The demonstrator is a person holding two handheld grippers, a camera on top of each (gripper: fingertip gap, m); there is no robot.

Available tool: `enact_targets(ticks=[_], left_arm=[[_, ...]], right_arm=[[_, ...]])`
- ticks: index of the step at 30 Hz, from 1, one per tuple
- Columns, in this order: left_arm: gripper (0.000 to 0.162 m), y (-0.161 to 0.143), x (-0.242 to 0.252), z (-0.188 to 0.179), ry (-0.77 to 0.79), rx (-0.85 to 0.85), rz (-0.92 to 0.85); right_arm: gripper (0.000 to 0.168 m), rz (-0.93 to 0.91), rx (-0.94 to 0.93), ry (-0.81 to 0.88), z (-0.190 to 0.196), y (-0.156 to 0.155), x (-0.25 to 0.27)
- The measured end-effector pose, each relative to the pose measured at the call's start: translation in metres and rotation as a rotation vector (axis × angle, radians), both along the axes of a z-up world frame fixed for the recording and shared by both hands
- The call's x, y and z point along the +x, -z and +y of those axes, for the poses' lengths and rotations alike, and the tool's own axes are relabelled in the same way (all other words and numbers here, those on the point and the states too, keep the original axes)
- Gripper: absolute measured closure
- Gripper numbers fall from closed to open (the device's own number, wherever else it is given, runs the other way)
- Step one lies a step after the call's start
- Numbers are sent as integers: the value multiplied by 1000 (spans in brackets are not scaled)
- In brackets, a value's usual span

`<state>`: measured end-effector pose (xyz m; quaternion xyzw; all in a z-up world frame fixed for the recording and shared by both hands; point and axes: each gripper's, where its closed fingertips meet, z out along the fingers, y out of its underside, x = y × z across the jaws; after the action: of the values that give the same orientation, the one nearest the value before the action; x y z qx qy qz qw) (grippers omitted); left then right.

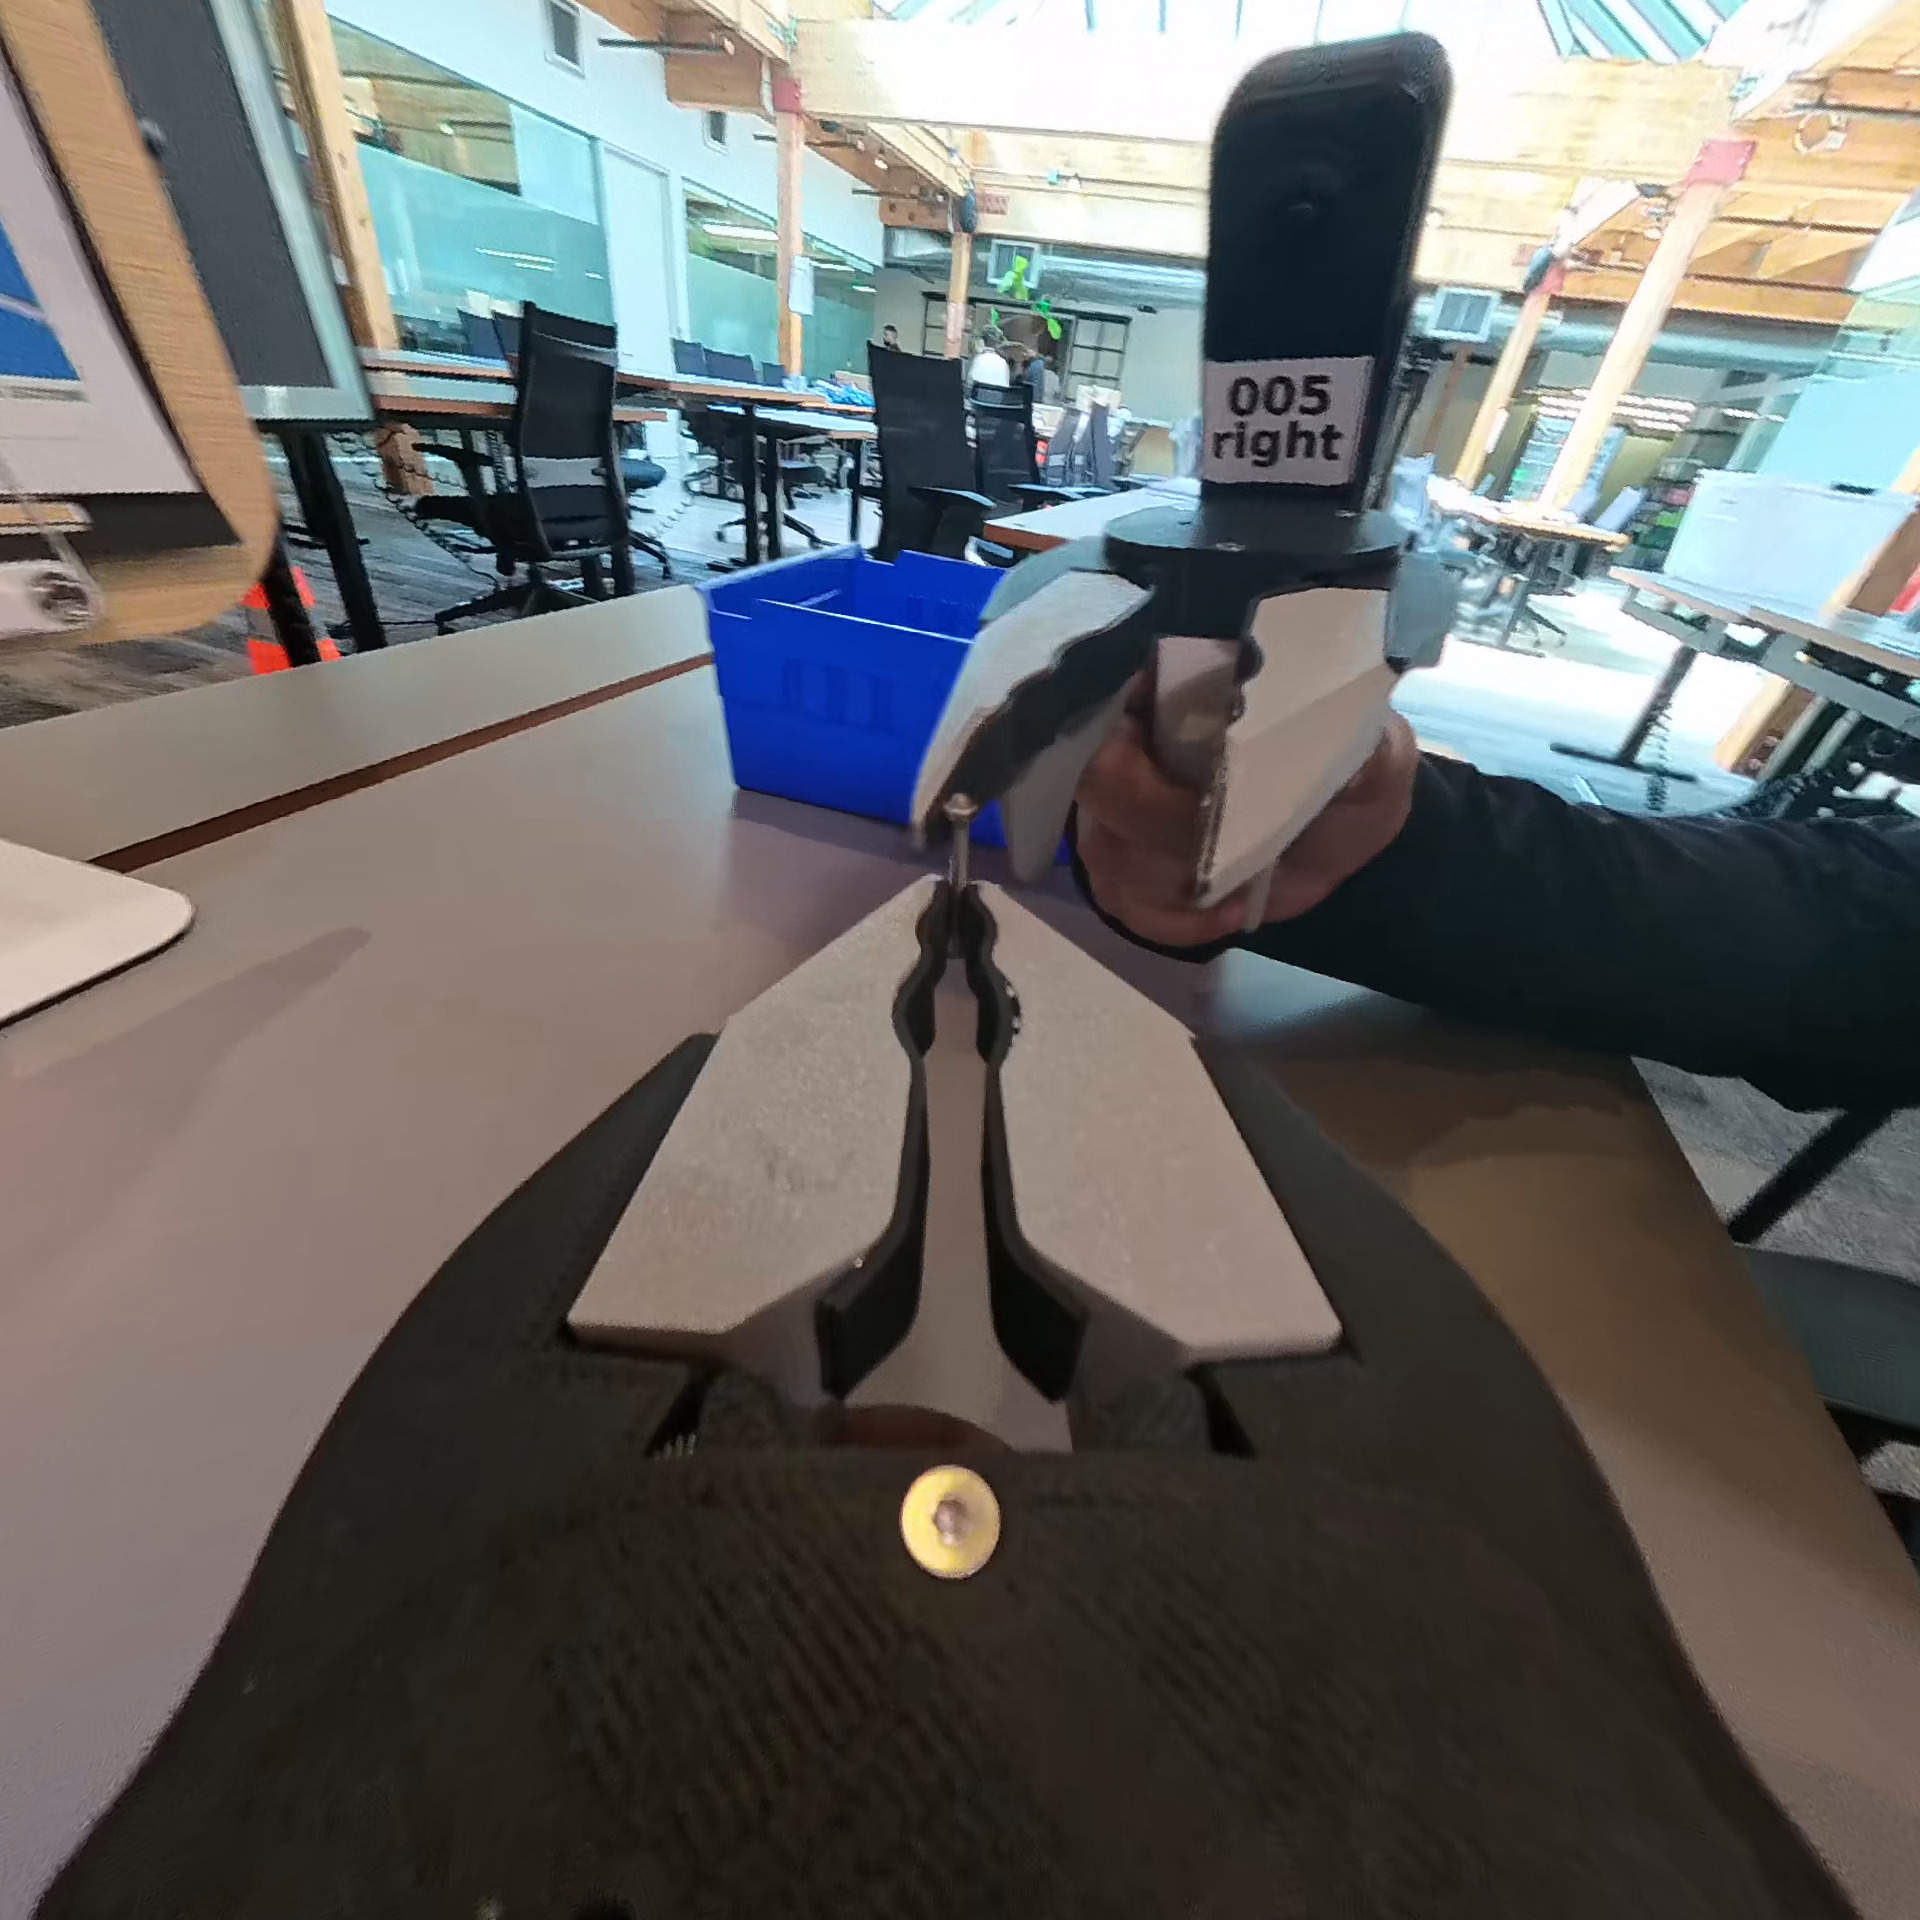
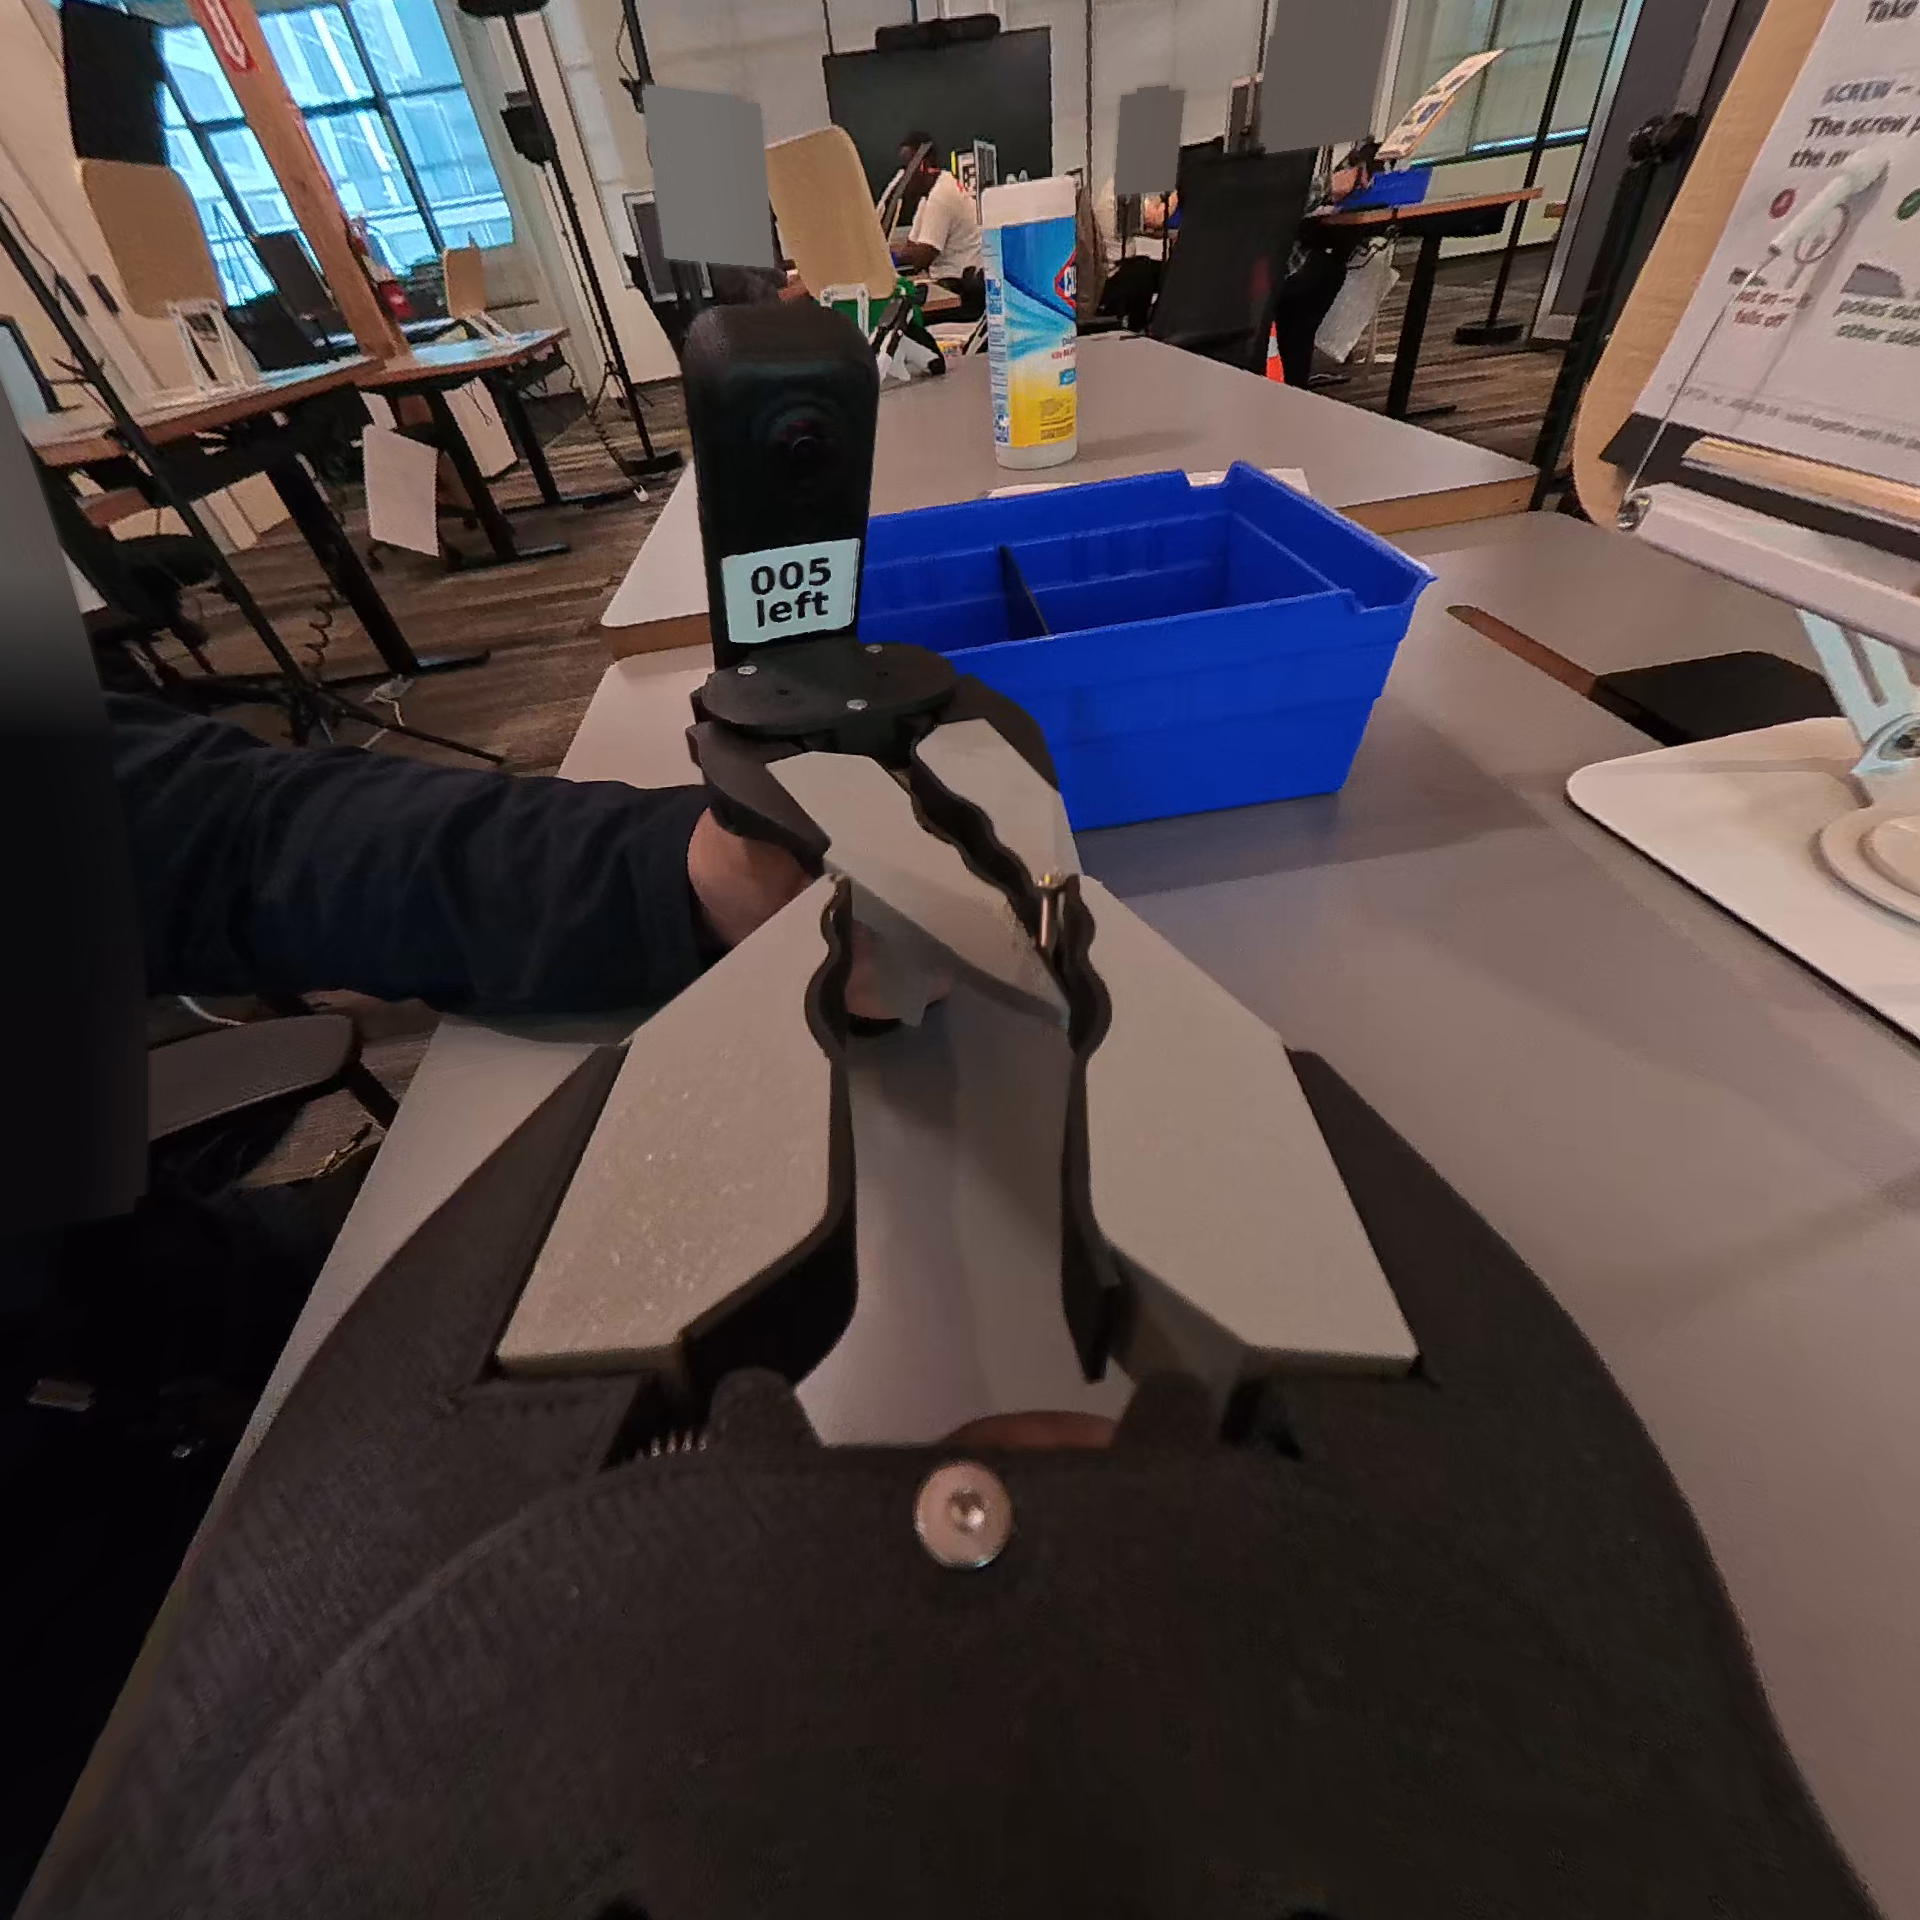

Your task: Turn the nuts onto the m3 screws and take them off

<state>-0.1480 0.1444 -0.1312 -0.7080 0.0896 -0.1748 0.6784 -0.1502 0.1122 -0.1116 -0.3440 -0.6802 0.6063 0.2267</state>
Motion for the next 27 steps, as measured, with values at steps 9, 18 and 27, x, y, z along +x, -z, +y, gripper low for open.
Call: enact_targets(ticks=[9,18,27], left_arm=[[162,-1,-3,0,-14,-9,-18],[162,-4,-24,0,-79,-11,-89],[162,9,-2,5,-28,-66,-1]], right_arm=[[134,-6,-74,46,11,-4,-6],[158,4,-122,-18,7,-13,3],[138,-71,-88,25,5,7,-9]])
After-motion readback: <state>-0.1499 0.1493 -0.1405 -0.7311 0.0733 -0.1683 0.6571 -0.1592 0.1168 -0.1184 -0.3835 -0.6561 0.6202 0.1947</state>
